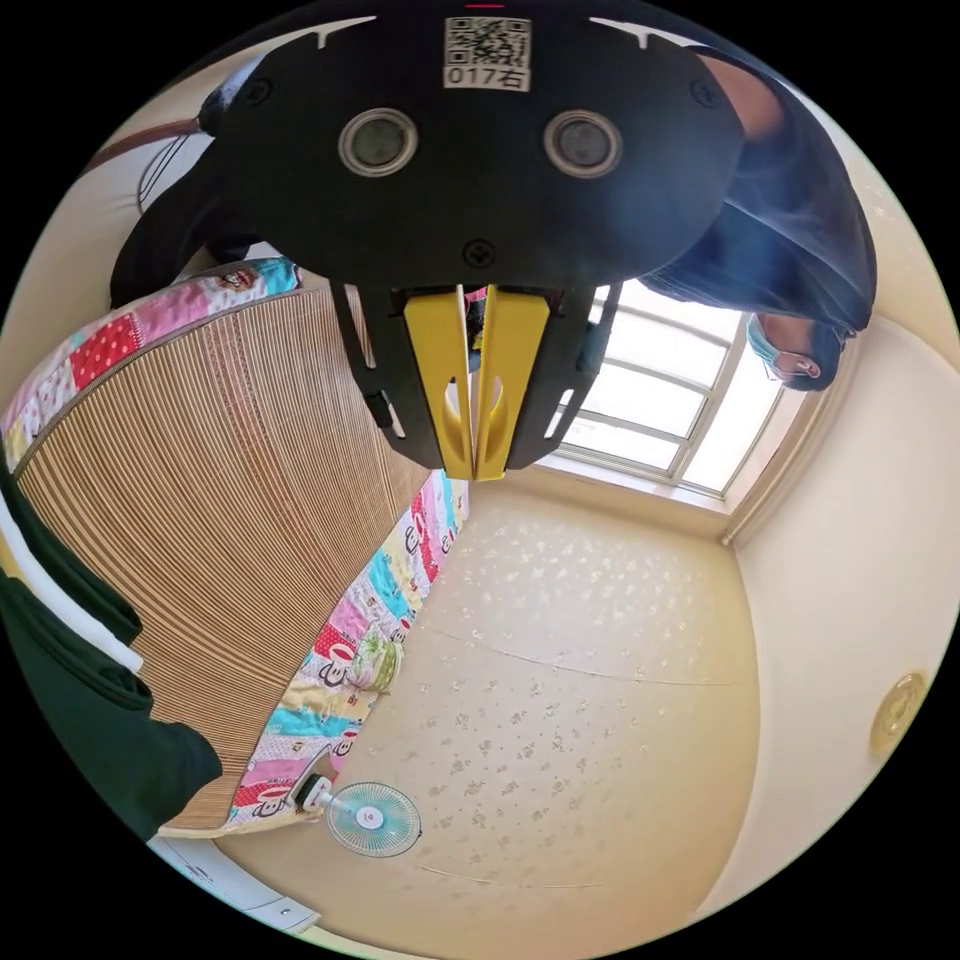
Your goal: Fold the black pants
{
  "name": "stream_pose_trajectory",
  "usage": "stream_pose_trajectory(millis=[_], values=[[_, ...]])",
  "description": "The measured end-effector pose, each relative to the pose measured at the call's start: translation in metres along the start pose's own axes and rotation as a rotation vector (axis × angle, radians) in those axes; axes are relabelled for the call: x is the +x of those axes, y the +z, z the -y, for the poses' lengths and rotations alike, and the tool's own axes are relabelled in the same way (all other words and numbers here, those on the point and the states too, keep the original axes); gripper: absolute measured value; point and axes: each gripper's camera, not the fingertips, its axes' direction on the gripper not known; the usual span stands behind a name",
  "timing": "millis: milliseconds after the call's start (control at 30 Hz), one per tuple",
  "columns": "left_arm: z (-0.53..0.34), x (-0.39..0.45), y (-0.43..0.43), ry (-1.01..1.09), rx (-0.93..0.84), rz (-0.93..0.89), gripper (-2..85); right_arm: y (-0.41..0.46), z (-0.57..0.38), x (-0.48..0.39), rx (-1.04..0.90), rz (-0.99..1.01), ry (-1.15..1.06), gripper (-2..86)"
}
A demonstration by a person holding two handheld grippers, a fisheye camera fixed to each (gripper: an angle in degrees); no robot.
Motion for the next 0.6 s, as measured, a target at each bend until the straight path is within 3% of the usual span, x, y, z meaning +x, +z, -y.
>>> stream_pose_trajectory(millis=[133, 300, 400, 500, 600], values=[[-0.025, -0.007, 0.005, -0.035, 0.028, -0.101, 3.6, 0.005, 0.001, -0.005, -0.073, -0.030, -0.013, 0.2], [-0.074, -0.088, -0.102, -0.446, 0.481, 0.170, 8.9, 0.005, -0.001, -0.018, -0.162, -0.117, -0.046, 0.3], [-0.096, -0.141, -0.160, -0.655, 0.718, 0.239, 12.8, -0.001, -0.003, -0.021, -0.172, -0.137, -0.040, 0.4], [-0.094, -0.192, -0.188, -0.733, 0.832, 0.130, 16.0, -0.008, -0.003, -0.021, -0.148, -0.130, -0.027, 0.4], [-0.064, -0.245, -0.172, -0.774, 0.739, -0.061, 16.0, -0.013, -0.001, -0.023, -0.136, -0.124, -0.024, 0.4]])
